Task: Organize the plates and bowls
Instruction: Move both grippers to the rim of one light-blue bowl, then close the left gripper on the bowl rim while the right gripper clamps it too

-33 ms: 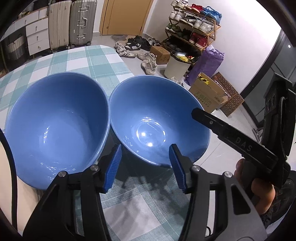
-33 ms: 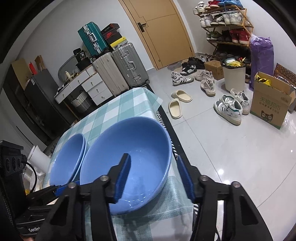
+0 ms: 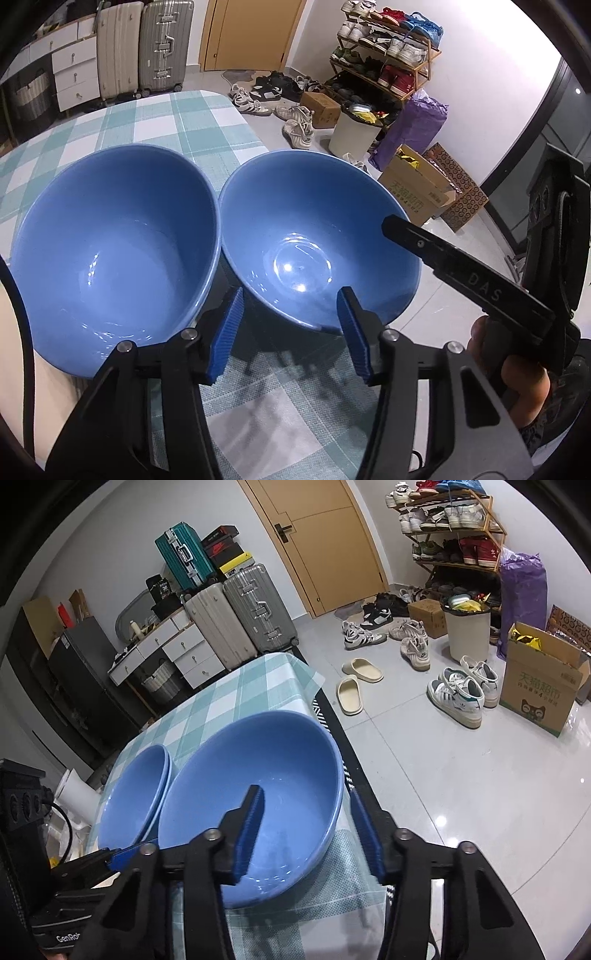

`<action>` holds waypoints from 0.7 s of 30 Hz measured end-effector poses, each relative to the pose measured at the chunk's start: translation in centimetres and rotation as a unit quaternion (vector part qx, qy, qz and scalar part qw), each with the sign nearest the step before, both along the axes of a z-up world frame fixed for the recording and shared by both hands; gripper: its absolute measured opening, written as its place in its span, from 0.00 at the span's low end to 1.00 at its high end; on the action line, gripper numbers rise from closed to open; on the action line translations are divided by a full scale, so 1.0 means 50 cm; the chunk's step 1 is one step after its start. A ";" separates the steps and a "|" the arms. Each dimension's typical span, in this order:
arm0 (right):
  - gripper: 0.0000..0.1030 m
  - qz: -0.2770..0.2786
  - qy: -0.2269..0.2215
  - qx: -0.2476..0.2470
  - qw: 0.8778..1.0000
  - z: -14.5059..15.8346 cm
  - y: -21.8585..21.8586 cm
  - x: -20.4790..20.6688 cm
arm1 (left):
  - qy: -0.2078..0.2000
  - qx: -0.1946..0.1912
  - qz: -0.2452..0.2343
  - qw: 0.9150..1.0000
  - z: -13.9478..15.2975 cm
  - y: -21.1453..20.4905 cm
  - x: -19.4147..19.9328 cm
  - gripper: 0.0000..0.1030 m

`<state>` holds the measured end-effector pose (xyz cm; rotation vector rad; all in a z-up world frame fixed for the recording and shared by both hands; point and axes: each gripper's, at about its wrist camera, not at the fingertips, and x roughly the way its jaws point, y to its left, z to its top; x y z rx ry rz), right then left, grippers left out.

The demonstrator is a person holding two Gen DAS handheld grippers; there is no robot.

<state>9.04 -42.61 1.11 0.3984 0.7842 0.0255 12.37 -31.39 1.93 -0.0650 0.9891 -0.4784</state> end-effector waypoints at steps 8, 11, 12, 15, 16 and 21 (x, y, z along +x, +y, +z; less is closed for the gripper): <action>0.30 -0.012 0.009 -0.025 1.000 -0.014 0.009 0.009 | -0.010 0.014 0.005 1.000 0.001 0.000 -0.005 0.35; 0.25 -0.018 0.012 -0.020 1.000 -0.020 0.005 0.012 | -0.013 0.017 0.007 1.000 0.000 0.002 -0.004 0.32; 0.24 -0.019 0.013 -0.022 1.000 -0.022 0.005 0.013 | -0.014 0.017 0.007 1.000 0.000 0.002 -0.003 0.32; 0.23 -0.019 0.013 -0.034 0.999 -0.024 0.009 0.014 | -0.019 0.021 0.007 1.000 0.000 0.004 -0.004 0.32; 0.22 -0.019 0.012 -0.036 0.999 -0.024 0.010 0.014 | -0.019 0.021 0.008 1.000 0.001 0.004 -0.004 0.32; 0.21 -0.019 0.012 -0.045 0.999 -0.025 0.013 0.015 | -0.020 0.022 0.009 1.000 0.001 0.009 -0.004 0.32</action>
